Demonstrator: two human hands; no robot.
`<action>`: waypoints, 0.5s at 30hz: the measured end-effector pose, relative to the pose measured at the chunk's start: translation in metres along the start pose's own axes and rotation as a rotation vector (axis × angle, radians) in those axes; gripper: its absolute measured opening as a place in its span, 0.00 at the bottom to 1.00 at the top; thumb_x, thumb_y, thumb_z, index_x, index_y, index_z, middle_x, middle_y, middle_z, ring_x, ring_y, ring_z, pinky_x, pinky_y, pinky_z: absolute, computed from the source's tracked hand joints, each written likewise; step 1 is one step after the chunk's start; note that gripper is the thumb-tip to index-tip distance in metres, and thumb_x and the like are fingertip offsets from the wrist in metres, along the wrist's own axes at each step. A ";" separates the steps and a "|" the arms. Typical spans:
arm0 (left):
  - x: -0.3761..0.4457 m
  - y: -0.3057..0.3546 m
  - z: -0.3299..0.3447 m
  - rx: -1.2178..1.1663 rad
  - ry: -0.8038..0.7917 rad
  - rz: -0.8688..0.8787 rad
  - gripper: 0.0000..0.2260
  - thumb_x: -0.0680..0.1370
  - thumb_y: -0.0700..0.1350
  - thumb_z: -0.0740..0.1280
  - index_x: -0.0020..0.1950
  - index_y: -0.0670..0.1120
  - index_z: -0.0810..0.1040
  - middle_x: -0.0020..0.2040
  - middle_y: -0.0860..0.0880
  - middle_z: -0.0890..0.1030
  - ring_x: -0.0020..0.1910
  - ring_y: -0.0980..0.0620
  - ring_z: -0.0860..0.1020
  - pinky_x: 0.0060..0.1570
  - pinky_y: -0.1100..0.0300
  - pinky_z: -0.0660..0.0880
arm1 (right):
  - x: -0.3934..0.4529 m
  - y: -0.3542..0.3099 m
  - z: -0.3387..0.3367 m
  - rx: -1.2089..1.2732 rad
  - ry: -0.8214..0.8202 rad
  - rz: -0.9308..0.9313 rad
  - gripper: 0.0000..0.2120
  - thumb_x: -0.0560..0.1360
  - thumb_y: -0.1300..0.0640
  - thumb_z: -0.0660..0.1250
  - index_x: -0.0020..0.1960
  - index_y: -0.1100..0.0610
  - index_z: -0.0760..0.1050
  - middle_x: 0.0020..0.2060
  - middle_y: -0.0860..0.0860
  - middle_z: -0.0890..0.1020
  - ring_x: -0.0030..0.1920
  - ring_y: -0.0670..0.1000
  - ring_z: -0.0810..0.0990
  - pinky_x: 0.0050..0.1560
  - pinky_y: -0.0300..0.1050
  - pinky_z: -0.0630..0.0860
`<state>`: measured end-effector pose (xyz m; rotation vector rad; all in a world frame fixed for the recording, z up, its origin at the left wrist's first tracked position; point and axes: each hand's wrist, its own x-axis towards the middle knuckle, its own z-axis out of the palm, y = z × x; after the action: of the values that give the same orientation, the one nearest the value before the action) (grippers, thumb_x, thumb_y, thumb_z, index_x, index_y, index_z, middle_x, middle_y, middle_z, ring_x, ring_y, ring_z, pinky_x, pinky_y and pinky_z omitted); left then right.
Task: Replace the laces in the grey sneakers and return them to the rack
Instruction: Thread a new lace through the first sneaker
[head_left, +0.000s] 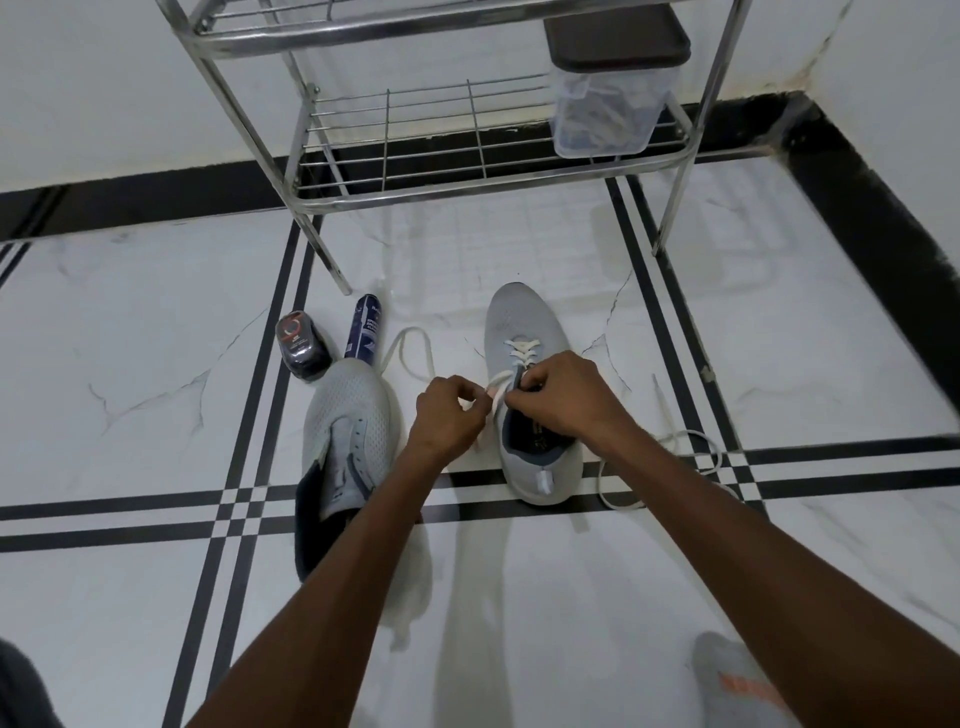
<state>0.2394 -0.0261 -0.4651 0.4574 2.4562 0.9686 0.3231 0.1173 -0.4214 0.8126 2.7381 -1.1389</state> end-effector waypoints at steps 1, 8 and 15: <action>-0.001 0.001 -0.004 -0.007 -0.017 -0.010 0.10 0.80 0.52 0.67 0.51 0.46 0.83 0.52 0.48 0.84 0.52 0.45 0.81 0.55 0.48 0.78 | 0.002 0.000 -0.006 -0.039 -0.064 0.013 0.14 0.73 0.50 0.71 0.38 0.61 0.84 0.35 0.55 0.84 0.40 0.54 0.82 0.40 0.48 0.77; -0.002 0.025 -0.049 -0.140 -0.055 0.034 0.18 0.76 0.63 0.56 0.43 0.53 0.78 0.50 0.48 0.81 0.56 0.44 0.77 0.63 0.42 0.71 | 0.024 -0.026 -0.039 0.017 -0.047 -0.200 0.14 0.77 0.46 0.71 0.59 0.51 0.83 0.45 0.46 0.82 0.43 0.43 0.78 0.41 0.35 0.70; 0.004 0.013 -0.104 -0.227 0.091 0.118 0.22 0.74 0.61 0.57 0.41 0.41 0.74 0.39 0.47 0.75 0.40 0.51 0.71 0.51 0.48 0.67 | 0.056 -0.039 -0.034 0.148 -0.468 -0.079 0.08 0.80 0.55 0.67 0.52 0.54 0.85 0.36 0.48 0.80 0.35 0.47 0.75 0.37 0.39 0.70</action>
<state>0.1832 -0.0725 -0.3895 0.4939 2.3815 1.3260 0.2600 0.1426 -0.3867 0.3844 2.3372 -1.3567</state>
